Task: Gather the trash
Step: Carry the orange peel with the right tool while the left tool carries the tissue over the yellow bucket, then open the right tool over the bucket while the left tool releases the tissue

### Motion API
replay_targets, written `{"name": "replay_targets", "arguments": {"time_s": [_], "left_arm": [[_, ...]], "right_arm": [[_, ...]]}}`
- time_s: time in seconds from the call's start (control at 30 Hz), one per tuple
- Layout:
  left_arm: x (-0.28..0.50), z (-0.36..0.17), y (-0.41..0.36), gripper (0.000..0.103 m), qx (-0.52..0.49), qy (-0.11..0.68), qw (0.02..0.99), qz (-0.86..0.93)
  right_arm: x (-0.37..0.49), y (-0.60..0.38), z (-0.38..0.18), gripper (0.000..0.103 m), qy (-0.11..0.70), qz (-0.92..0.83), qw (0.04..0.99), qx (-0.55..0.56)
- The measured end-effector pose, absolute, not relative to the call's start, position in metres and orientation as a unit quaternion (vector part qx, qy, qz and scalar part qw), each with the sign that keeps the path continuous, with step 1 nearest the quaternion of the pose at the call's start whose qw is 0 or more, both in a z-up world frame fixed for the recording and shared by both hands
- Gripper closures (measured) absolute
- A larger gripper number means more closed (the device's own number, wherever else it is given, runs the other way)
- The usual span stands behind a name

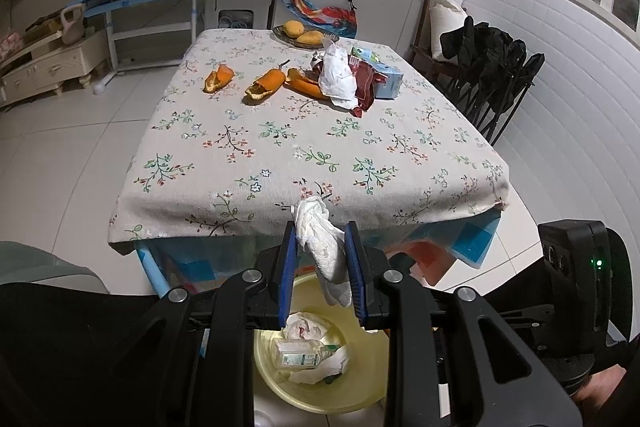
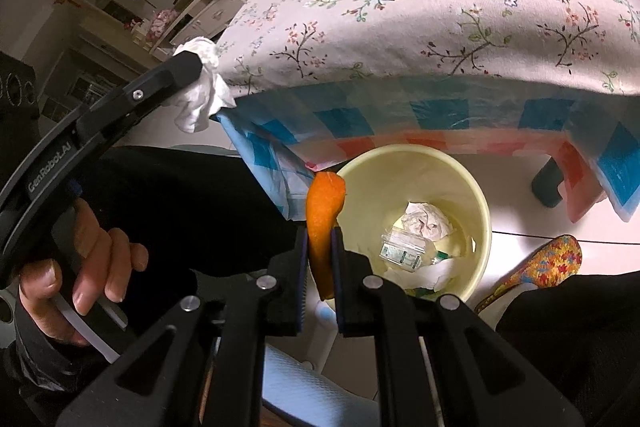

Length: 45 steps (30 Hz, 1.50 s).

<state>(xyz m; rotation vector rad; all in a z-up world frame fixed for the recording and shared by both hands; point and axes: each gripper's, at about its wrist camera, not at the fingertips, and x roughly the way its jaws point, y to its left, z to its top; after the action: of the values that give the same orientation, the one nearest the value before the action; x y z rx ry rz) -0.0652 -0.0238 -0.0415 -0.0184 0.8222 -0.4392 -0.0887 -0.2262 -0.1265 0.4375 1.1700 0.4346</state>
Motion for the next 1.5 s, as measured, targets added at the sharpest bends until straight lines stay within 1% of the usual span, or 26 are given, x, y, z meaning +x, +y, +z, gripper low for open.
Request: {"name": "replay_targets", "arguments": {"time_s": [0.23, 0.37, 0.57, 0.6, 0.63, 0.67, 0.87, 1.1, 1.2, 1.3, 1.33, 1.37, 1.43, 1.5], "left_arm": [[-0.068, -0.047, -0.028, 0.080, 0.002, 0.408, 0.888, -0.213], [-0.066, -0.058, -0.036, 0.080, 0.018, 0.431, 0.877, -0.213], [-0.066, -0.071, -0.042, 0.080, 0.034, 0.457, 0.862, -0.216], [-0.066, -0.074, -0.043, 0.080, 0.036, 0.464, 0.858, -0.218], [-0.066, -0.076, -0.044, 0.080, 0.037, 0.468, 0.856, -0.218], [-0.065, -0.078, -0.045, 0.080, 0.038, 0.473, 0.853, -0.219], [-0.066, -0.081, -0.047, 0.080, 0.040, 0.480, 0.848, -0.222], [-0.066, -0.082, -0.048, 0.080, 0.042, 0.484, 0.844, -0.228], [-0.066, -0.089, -0.053, 0.079, 0.047, 0.504, 0.829, -0.236], [-0.066, -0.096, -0.057, 0.074, 0.054, 0.521, 0.818, -0.237], [-0.067, -0.097, -0.057, 0.067, 0.056, 0.521, 0.819, -0.235], [-0.067, -0.096, -0.057, 0.057, 0.057, 0.519, 0.821, -0.231], [-0.067, -0.094, -0.055, 0.049, 0.057, 0.512, 0.828, -0.222], [-0.067, -0.092, -0.054, 0.045, 0.053, 0.507, 0.832, -0.219]], "right_arm": [[-0.087, -0.230, -0.131, 0.091, 0.553, 0.192, 0.782, 0.215], [-0.086, -0.231, -0.134, 0.090, 0.559, 0.186, 0.778, 0.219], [-0.086, -0.233, -0.136, 0.087, 0.565, 0.178, 0.773, 0.226], [-0.086, -0.234, -0.137, 0.082, 0.566, 0.175, 0.773, 0.228], [-0.086, -0.234, -0.137, 0.071, 0.566, 0.172, 0.773, 0.229], [-0.086, -0.236, -0.136, 0.068, 0.564, 0.169, 0.775, 0.230], [-0.086, -0.240, -0.134, 0.061, 0.561, 0.161, 0.777, 0.237], [-0.086, -0.250, -0.129, 0.052, 0.543, 0.145, 0.789, 0.248], [-0.086, -0.255, -0.127, 0.050, 0.534, 0.137, 0.794, 0.256], [-0.086, -0.259, -0.126, 0.048, 0.526, 0.128, 0.798, 0.264], [-0.087, -0.261, -0.125, 0.047, 0.523, 0.126, 0.799, 0.268], [-0.086, -0.262, -0.124, 0.047, 0.521, 0.124, 0.800, 0.269], [-0.086, -0.263, -0.122, 0.046, 0.517, 0.122, 0.802, 0.271], [-0.086, -0.263, -0.122, 0.044, 0.515, 0.120, 0.804, 0.271]]}}
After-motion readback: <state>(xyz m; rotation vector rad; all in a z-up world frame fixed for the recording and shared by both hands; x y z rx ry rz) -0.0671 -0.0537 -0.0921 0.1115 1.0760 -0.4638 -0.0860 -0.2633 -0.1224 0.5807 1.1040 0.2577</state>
